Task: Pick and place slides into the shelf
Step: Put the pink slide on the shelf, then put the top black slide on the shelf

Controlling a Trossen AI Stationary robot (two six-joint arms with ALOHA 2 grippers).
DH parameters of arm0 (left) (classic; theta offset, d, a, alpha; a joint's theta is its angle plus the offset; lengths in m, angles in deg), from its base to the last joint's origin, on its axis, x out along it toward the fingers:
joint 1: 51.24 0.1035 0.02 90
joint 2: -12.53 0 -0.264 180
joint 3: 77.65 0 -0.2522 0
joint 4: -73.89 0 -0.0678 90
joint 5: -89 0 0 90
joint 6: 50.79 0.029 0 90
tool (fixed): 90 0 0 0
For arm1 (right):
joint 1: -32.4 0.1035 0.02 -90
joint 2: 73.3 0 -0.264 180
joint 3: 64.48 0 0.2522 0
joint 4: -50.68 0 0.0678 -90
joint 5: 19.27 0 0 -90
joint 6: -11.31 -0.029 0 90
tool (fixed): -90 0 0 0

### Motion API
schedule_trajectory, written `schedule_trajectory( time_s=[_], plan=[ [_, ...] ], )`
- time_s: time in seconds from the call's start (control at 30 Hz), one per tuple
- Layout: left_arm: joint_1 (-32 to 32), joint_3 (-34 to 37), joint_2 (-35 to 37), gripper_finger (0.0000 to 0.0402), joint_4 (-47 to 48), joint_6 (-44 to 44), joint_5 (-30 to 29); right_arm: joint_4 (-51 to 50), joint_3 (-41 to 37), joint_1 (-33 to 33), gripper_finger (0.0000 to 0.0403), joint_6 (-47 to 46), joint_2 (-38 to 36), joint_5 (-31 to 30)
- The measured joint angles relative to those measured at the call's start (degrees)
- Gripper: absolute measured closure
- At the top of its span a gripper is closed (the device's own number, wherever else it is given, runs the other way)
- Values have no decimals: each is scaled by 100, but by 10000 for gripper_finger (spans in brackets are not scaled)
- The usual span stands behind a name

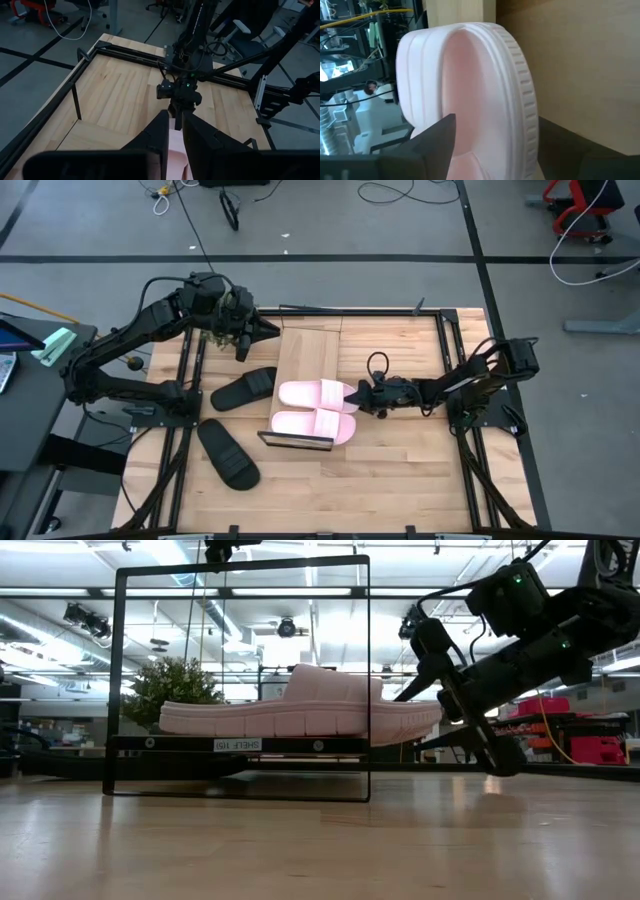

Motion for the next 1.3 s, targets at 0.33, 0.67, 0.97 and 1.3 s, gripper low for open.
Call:
schedule_trajectory(
  time_s=[0.33,0.67,0.97,1.3],
  plan=[
    [-2,0,-1,338,14,55,-29,-1619,2,-35,150,203,-1284,-29],
    [248,269,59,346,542,231,-365,-4503,2,93,150,354,-3404,-82],
    [483,2593,1012,338,-824,-1775,-173,-5818,2,245,150,453,-4778,-659],
    [481,4021,1920,362,-557,-3932,-640,-5946,2,240,150,616,-4902,-838]
  ],
)
